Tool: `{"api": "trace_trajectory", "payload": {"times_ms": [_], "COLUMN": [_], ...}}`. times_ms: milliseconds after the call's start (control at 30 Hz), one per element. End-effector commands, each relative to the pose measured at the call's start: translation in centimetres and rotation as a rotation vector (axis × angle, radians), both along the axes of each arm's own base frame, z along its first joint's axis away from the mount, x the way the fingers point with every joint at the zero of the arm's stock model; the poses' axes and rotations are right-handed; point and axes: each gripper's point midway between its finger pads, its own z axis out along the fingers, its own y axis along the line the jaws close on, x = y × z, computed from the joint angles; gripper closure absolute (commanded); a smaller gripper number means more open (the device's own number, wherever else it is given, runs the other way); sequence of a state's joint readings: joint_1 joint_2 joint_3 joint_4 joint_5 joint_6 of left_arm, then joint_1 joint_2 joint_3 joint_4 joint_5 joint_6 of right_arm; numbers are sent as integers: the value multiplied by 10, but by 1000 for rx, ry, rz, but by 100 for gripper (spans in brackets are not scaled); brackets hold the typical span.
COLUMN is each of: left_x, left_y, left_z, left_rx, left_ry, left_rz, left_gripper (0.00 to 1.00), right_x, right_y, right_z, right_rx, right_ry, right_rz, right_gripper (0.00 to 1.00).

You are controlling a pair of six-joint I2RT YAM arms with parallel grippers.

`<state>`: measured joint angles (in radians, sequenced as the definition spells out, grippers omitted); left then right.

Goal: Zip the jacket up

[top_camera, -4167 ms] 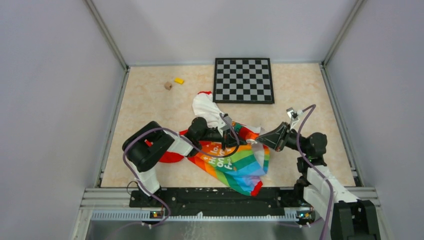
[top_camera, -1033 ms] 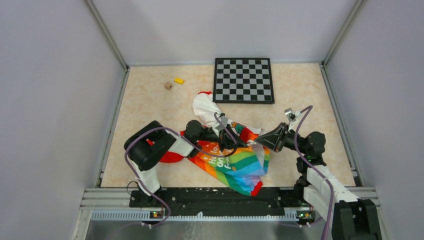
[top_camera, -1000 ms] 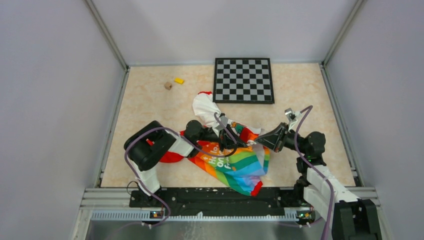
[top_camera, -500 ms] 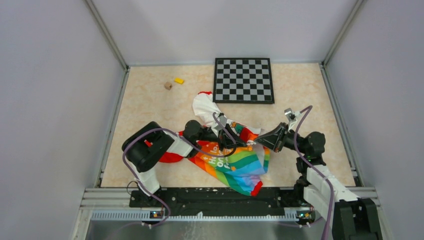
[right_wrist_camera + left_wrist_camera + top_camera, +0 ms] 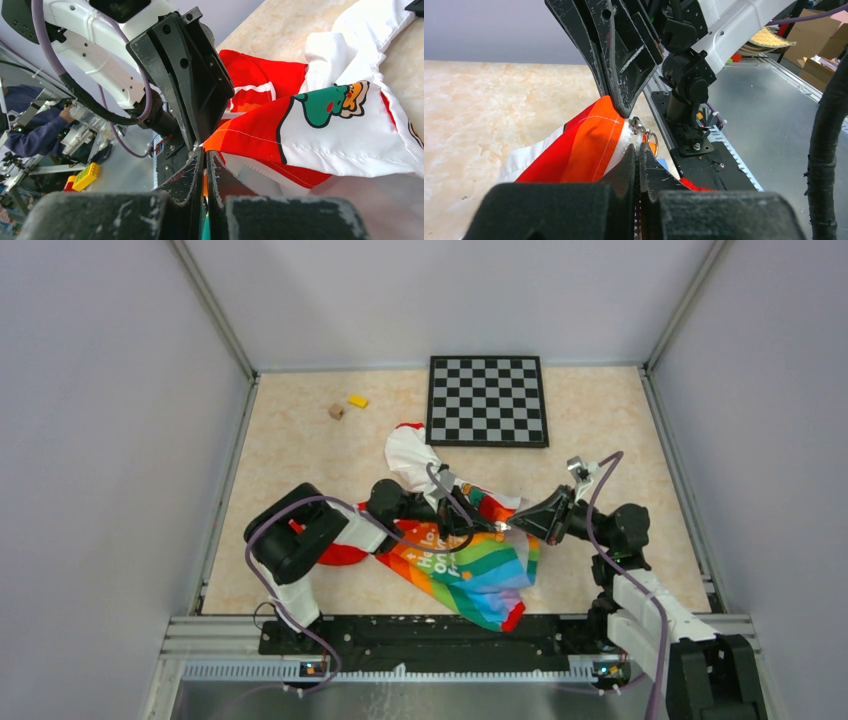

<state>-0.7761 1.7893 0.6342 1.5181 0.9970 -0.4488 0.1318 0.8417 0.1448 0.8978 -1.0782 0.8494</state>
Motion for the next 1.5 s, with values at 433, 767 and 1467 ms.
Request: {"api": "trace_trajectory", "payload": {"times_ms": [433,767,1467], "left_x": [11,10,21], "left_y": [-9,-9,-9], "left_z": [53,61,64], "left_rx": [-198,-244,-200], "left_ry": [-71,-18,160], "left_rz": [71,81,166], "left_gripper": [100,100,94], "right_x": [-8,-6,-4], "right_y": [4,3,8], "right_z": [10,9,1], "right_rx": [0,-6,-41], "right_ry": [-95,-94,-49], "right_rz": [29,17,9], "right_gripper": [100,100,100]}}
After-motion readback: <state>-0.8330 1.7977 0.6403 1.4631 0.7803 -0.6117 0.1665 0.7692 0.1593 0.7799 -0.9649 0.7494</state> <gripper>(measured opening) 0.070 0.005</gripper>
